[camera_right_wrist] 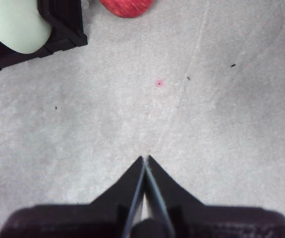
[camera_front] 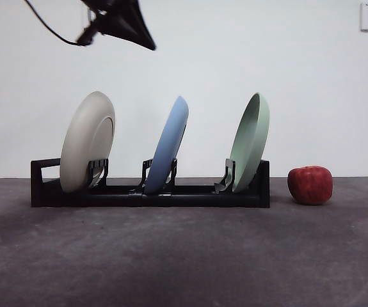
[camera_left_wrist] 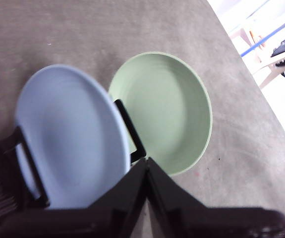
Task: Take the blue plate from the plate rack,put the plate on the table,take the apple from the table,put the apple in the plate
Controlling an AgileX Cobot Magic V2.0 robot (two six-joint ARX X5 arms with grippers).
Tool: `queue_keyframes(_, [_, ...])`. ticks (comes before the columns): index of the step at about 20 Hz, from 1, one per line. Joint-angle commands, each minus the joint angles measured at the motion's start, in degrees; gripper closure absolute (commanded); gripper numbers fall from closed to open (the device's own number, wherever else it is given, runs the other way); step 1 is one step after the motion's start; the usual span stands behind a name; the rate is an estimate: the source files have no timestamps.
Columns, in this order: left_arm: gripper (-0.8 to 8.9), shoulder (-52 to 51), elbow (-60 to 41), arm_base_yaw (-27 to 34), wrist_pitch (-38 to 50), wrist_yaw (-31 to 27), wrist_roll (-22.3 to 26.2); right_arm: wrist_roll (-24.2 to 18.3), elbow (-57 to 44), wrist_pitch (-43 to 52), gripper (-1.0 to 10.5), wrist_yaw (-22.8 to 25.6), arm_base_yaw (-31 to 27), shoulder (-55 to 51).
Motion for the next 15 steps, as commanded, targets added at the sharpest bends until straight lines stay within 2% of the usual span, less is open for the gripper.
queue_keyframes(1, [8.17, 4.98, 4.68, -0.92, -2.82, -0.42, 1.16, -0.22, 0.2, 0.13, 9.5, -0.15, 0.02, 0.09])
queue_keyframes(2, [8.07, 6.78, 6.43, -1.14, -4.26, -0.39, 1.33, -0.22, 0.2, 0.11, 9.5, -0.15, 0.02, 0.09])
queue_keyframes(3, [7.48, 8.44, 7.43, -1.4, -4.76, -0.39, 1.4, -0.22, 0.2, 0.09, 9.5, -0.15, 0.02, 0.09])
queue_keyframes(4, [6.27, 9.57, 7.56, -1.6, -4.76, -0.42, 1.42, -0.22, 0.2, -0.02, 9.5, -0.15, 0.02, 0.09])
queue_keyframes(6, [5.16, 11.34, 7.56, -1.64, -4.96, -0.42, 1.55, -0.24, 0.2, -0.68, 9.5, -0.15, 0.02, 0.09])
queue_keyframes(8, [4.9, 12.44, 7.56, -1.7, -4.94, -0.42, 1.75, -0.39, 0.2, -1.38, 9.5, -0.13, 0.02, 0.09])
queue_keyframes(15, [4.9, 12.87, 7.56, -3.56, -1.92, -1.14, 2.62, -0.63, 0.2, -1.16, 9.5, -0.13, 0.02, 0.09])
